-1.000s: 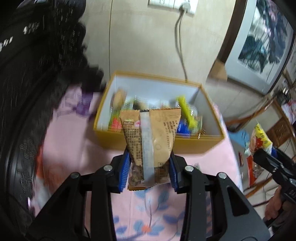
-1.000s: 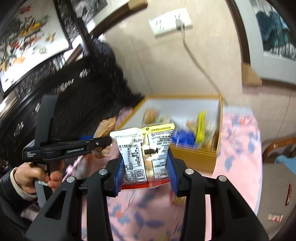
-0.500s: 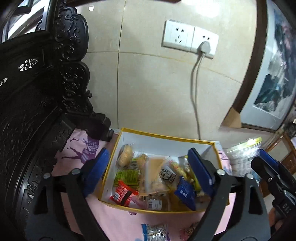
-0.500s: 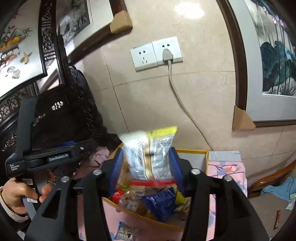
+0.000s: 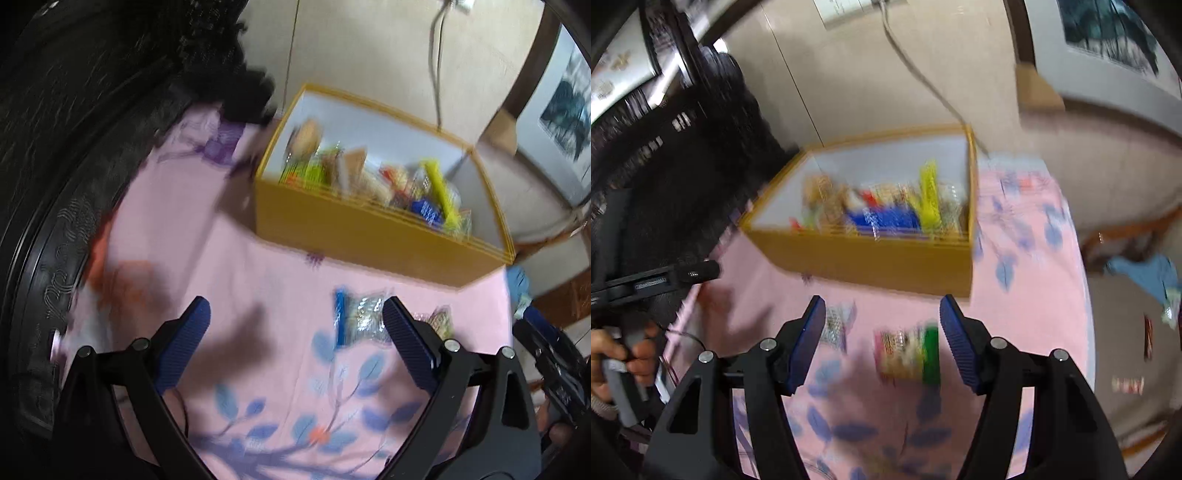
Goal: Organize snacks
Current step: 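Grasp the green-and-pink peanut bag with the right gripper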
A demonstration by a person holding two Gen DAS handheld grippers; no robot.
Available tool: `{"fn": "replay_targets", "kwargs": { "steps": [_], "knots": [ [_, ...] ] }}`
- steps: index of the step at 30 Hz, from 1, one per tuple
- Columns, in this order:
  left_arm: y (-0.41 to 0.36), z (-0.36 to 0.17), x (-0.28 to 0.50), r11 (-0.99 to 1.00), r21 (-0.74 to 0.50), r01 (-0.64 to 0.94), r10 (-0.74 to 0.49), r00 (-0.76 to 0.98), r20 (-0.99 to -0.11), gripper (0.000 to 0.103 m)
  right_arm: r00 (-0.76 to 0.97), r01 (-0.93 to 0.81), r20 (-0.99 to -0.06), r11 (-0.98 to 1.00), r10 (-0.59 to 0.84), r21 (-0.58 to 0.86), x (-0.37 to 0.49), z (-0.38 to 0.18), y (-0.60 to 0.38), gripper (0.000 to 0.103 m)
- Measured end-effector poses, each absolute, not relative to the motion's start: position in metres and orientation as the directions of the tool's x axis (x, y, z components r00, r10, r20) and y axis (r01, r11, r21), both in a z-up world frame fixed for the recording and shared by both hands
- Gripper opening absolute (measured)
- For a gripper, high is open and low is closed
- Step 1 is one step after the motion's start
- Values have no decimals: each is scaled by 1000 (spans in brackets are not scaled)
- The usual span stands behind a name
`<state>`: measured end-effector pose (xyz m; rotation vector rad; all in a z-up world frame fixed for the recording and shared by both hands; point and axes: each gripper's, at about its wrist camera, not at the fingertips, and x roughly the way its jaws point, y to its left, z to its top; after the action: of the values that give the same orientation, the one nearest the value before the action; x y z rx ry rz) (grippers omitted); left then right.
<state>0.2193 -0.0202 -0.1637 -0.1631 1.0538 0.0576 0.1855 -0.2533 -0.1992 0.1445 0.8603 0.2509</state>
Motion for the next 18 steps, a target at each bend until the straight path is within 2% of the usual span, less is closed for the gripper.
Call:
{"fn": "replay_targets", "kwargs": {
  "steps": [5, 18],
  "knots": [
    [-15, -179, 183, 989, -73, -126, -9, 451, -893, 96, 546, -112, -803, 971, 239, 213, 185, -236, -238, 65],
    [8, -182, 160, 978, -83, -191, 7, 430, -903, 96, 467, -109, -873, 989, 138, 98, 222, -286, -212, 67]
  ]
}}
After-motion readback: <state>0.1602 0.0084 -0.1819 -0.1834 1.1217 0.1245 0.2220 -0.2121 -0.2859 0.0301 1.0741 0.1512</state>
